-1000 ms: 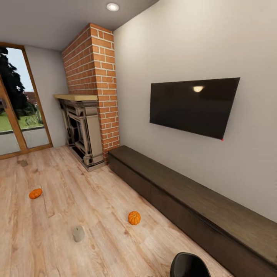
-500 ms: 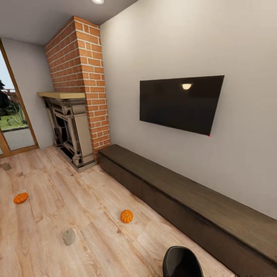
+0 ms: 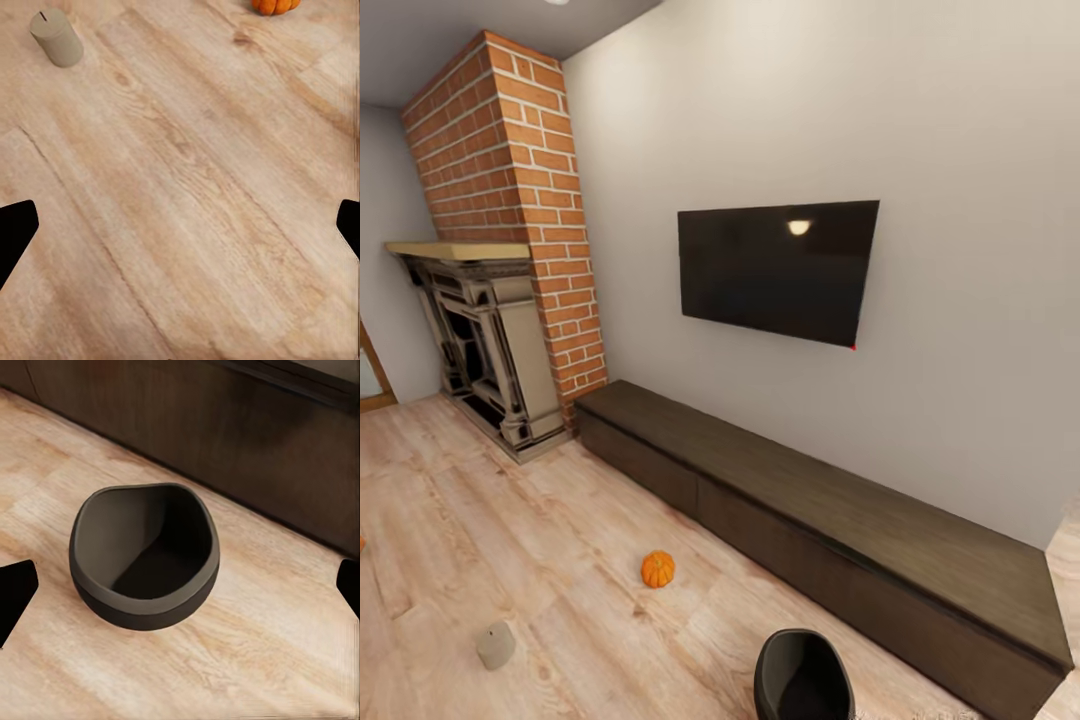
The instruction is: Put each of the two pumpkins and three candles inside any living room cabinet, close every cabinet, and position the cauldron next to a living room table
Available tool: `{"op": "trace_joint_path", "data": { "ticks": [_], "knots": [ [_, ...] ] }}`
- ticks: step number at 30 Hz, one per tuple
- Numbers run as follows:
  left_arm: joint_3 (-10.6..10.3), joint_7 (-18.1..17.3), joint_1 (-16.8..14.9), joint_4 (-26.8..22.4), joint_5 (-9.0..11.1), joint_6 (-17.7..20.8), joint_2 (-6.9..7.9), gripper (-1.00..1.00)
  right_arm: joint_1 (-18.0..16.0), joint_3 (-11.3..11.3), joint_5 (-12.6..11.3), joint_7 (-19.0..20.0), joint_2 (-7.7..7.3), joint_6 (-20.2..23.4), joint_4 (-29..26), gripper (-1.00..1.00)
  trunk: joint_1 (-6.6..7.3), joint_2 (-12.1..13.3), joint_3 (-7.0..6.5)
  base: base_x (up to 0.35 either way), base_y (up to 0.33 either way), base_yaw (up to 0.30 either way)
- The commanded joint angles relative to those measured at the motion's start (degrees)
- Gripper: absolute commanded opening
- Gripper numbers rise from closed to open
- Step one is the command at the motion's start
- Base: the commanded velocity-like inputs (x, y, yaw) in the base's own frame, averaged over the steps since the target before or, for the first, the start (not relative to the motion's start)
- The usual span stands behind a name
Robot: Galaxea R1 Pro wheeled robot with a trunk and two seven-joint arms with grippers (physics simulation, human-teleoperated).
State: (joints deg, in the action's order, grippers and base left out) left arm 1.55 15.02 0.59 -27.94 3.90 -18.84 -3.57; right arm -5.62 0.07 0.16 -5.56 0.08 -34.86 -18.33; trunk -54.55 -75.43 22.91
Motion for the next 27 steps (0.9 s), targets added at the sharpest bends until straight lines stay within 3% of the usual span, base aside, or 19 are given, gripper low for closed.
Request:
{"op": "trace_joint_path", "data": {
  "ticks": [1,27],
  "knots": [
    [0.1,-0.1,0.0,-0.1,0.4,-0.1,-0.03,1.0,0.0,0.0,0.0,-0.2,0.01,-0.2,0.1,1.0,0.0,0.0,0.01,0.0,0.0,-0.273],
    [-0.1,-0.4,0.0,-0.1,0.5,-0.1,-0.03,1.0,0.0,0.0,0.0,-0.2,0.01,-0.1,0.1,1.0,0.0,0.0,-1.06,0.0,0.0,-0.273]
  ]
}}
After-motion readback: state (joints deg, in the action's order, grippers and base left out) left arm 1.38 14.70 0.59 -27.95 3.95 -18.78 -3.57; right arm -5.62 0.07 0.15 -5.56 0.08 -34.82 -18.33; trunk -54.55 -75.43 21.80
